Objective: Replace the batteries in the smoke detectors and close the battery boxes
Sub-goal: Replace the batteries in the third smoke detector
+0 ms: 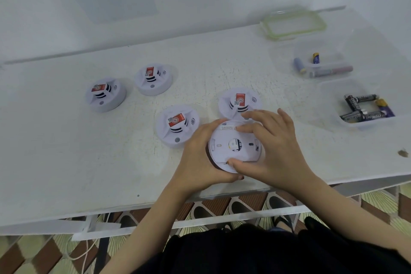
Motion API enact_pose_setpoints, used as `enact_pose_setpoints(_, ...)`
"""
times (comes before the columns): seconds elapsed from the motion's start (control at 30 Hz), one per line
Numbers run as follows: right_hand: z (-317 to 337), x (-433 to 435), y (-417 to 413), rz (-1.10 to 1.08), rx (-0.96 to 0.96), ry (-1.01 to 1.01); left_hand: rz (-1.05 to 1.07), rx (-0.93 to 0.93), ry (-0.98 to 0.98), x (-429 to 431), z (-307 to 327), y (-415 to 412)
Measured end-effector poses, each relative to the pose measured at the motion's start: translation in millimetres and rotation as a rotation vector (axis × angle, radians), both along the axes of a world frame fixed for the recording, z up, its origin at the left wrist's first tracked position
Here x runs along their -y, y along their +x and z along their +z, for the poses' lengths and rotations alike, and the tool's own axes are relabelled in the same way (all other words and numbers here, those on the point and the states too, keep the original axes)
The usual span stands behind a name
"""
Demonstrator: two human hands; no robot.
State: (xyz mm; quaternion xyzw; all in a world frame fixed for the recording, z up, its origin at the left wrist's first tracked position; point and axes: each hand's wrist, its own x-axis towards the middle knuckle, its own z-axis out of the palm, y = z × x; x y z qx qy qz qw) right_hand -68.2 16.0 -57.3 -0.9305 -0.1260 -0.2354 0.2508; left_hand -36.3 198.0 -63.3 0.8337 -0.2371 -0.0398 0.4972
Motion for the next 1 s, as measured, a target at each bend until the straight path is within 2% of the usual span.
enact_pose_setpoints(0.2,8,3,-6,0.118,-0.184,0.266,0.028,-0.037,-0.117,5,8,-4)
enact_pose_setpoints(0.37,30,-5,-7,0.215,-0.241,0.477,-0.039,0.062,-0.211,12,30,2)
enact_pose_setpoints(0.5,41,-7,-2,0.228,-0.327,0.781,-0.112,0.136,-0.19,19,40,8)
enact_pose_setpoints(0.63,41,-2,-1,0.384,-0.412,1.217,-0.1,0.032,-0.173,22,40,9)
enact_pose_setpoints(0.73,37,-1,1,0.43,-0.456,1.409,-0.079,-0.019,-0.141,24,36,7)
enact_pose_setpoints(0.87,36,2,5,0.369,-0.54,1.444,-0.036,0.009,-0.121,19,28,12)
enact_pose_setpoints(1.0,35,5,6,0.327,-0.585,1.355,0.0,0.044,-0.109,14,25,16)
